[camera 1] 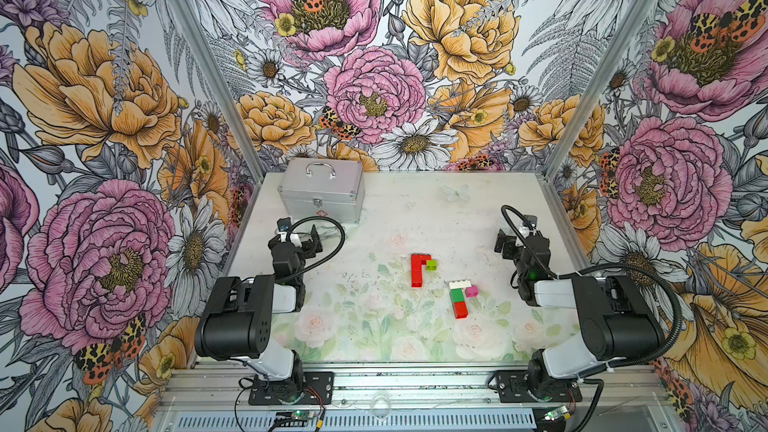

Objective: Assemble the letter r with lego
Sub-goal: Reset both arms

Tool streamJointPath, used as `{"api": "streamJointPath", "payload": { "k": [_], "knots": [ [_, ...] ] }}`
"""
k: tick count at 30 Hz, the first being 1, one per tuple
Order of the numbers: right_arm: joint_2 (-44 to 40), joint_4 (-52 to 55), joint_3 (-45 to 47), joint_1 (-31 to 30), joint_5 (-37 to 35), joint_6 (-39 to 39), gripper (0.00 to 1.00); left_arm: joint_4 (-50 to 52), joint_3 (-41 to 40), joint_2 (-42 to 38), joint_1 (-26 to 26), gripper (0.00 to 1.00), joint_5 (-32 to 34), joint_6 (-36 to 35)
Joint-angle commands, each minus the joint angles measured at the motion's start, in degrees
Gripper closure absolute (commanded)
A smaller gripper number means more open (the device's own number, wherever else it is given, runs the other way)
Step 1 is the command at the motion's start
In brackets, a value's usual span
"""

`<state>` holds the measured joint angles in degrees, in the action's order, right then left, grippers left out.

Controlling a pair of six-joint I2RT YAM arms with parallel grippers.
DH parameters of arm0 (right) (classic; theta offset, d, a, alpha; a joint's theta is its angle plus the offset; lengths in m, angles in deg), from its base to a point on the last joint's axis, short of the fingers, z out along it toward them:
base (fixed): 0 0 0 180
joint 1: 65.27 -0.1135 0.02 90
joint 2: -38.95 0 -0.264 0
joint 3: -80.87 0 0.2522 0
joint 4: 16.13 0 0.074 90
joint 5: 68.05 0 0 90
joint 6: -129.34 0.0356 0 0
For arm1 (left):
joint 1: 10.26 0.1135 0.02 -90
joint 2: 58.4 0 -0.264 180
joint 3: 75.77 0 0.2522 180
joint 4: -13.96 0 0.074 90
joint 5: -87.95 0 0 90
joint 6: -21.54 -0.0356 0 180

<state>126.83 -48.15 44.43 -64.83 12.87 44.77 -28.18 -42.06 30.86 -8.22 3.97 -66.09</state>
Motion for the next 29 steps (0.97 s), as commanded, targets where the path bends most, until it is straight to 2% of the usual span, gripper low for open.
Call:
{"api": "streamJointPath", "payload": {
  "k": [1, 29],
  "knots": [
    [-0.4, -2.12, -0.17, 0.11, 0.97, -0.41, 0.0, 0.03, 0.79, -0.26, -0.77, 0.01, 0.9, -1.1],
    [-0.3, -1.88, -0.36, 0.16, 1.0, -0.45, 0.0, 0.16, 0.86, -0.22, -0.91, 0.01, 1.03, -1.23]
  ]
}}
